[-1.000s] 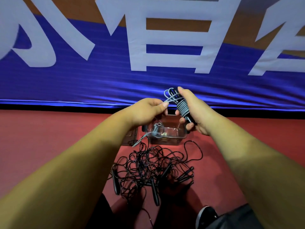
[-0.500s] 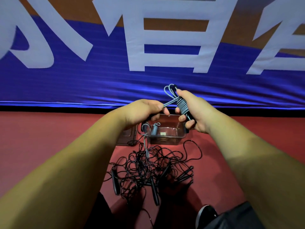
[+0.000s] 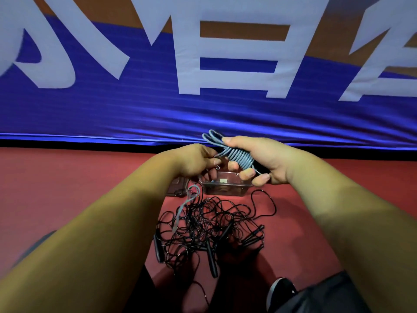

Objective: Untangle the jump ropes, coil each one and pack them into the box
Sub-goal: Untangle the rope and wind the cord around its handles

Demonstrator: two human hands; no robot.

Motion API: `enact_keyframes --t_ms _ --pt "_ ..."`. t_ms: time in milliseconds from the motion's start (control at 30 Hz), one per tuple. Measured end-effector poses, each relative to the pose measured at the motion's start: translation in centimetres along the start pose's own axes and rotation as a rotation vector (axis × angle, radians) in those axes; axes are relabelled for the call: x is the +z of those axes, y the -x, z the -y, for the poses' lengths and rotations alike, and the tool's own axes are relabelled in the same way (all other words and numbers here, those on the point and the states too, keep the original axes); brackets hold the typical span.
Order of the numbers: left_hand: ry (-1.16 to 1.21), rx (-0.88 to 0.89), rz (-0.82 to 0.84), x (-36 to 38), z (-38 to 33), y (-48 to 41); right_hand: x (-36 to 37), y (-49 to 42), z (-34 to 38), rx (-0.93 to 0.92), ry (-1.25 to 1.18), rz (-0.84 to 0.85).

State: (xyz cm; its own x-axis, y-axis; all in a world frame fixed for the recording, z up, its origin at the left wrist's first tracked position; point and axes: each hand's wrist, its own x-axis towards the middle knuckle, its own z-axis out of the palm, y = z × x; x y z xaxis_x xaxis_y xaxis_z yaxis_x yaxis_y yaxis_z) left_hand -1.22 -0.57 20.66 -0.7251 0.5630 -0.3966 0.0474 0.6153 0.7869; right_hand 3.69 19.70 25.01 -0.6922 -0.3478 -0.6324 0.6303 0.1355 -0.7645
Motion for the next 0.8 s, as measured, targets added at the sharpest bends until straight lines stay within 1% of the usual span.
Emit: enact_keyframes --t_ms 133,200,233,300,367,467,533,633,700,800 --pt "0.025 0.061 0.008 -0.9 0.3 0.7 0.5 0.6 -0.5 0.220 0.150 0.265" --pt "0.068 0.112 0.011 -1.3 -0.1 0.9 0.9 0.7 -0.7 0.316 0.279 0.293" --pt "0.068 0.124 -0.015 -1.4 -0.4 0.8 1.0 0.5 -0.9 0.350 0.352 0.267" --pt "0.035 0.132 -0.109 -1.5 -1.1 0.6 0.9 -0.1 -1.3 0.380 0.461 0.155" --pt "-0.011 0.165 -0.193 -1.4 -1.8 0.5 0.5 -0.8 -1.6 0.369 0.488 0.026" --pt "-0.230 0.219 -0.298 -1.6 -1.9 0.4 -0.2 -1.5 -1.7 0.327 0.476 -0.168" --pt "-0.356 0.198 -0.288 -1.6 -2.1 0.6 -0.9 -2.1 -1.7 0.289 0.474 -0.305" --pt "-0.479 0.184 -0.201 -1.4 -2.1 0.9 -1.9 -3.0 -2.2 0.219 0.422 -0.505" --pt "-0.598 0.169 -0.204 -0.9 -2.0 0.8 -2.1 -3.3 -2.3 0.144 0.359 -0.573" --pt "-0.745 0.112 -0.290 -0.1 -2.2 0.3 -1.5 -3.2 -1.8 0.033 0.274 -0.601"
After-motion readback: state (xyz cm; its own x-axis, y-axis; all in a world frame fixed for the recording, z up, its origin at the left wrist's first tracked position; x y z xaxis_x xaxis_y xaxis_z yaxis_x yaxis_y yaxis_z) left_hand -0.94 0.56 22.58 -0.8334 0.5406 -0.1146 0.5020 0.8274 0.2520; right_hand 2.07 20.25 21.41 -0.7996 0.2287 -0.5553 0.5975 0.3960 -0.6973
